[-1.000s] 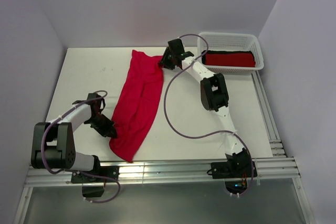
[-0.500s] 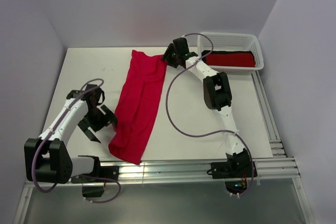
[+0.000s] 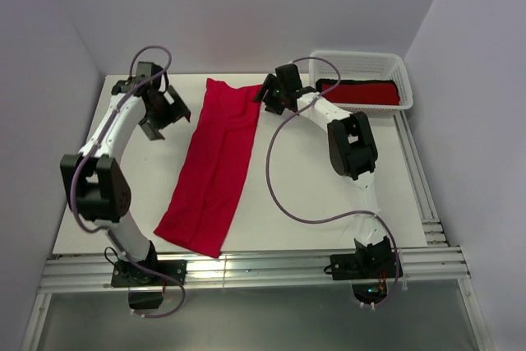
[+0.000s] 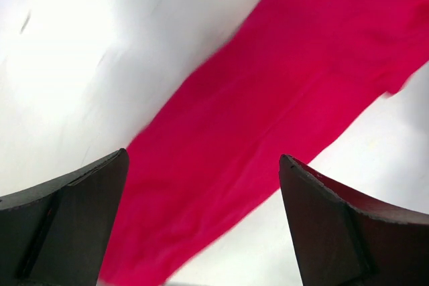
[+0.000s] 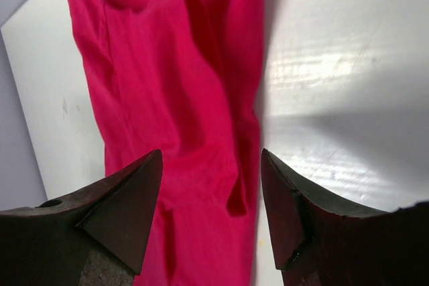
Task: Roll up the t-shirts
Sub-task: Fold the tshirt
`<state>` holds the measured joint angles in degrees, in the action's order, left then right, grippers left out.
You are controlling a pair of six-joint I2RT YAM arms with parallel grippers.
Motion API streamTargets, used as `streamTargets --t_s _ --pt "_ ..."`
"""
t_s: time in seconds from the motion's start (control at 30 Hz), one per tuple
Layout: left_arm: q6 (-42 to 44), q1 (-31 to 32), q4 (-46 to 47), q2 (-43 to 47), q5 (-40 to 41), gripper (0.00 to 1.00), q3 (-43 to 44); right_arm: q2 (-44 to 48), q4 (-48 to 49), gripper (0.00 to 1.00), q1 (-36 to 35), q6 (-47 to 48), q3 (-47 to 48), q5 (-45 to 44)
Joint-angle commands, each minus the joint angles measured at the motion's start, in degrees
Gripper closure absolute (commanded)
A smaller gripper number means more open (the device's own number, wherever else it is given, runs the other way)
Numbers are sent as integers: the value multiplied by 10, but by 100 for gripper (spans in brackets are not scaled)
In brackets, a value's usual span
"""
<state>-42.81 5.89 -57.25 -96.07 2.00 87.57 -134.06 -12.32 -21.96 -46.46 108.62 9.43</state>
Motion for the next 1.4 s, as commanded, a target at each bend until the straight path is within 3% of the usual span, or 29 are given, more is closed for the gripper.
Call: streamTargets --t_s 0.0,0.27,0.67,0.77,0.97,1.03,1.1,1.23,1.37 --pt "54 -12 118 -78 -39 1 79 40 30 32 -13 -8 -34 16" --pt "81 -53 238 -237 -146 11 160 20 40 42 -23 -41 -46 36" --pt "118 -44 300 -294 -230 12 157 28 12 42 -42 -58 -86 7" --pt "115 -41 303 -308 -243 19 152 18 -2 44 -46 -61 -82 9" --pt "108 -40 297 -347 -239 34 161 2 0 59 -47 -70 -70 2" --pt "108 -40 302 -353 -242 37 160 -5 -3 69 -47 -74 -58 2" --pt "106 -40 304 -364 -244 38 167 -9 -9 72 -45 -79 -46 3" --pt "109 -33 304 -377 -247 44 177 -16 -17 87 -43 -84 -34 0" --pt "103 -27 309 -388 -249 70 180 -26 -31 99 -38 -90 -12 -2"
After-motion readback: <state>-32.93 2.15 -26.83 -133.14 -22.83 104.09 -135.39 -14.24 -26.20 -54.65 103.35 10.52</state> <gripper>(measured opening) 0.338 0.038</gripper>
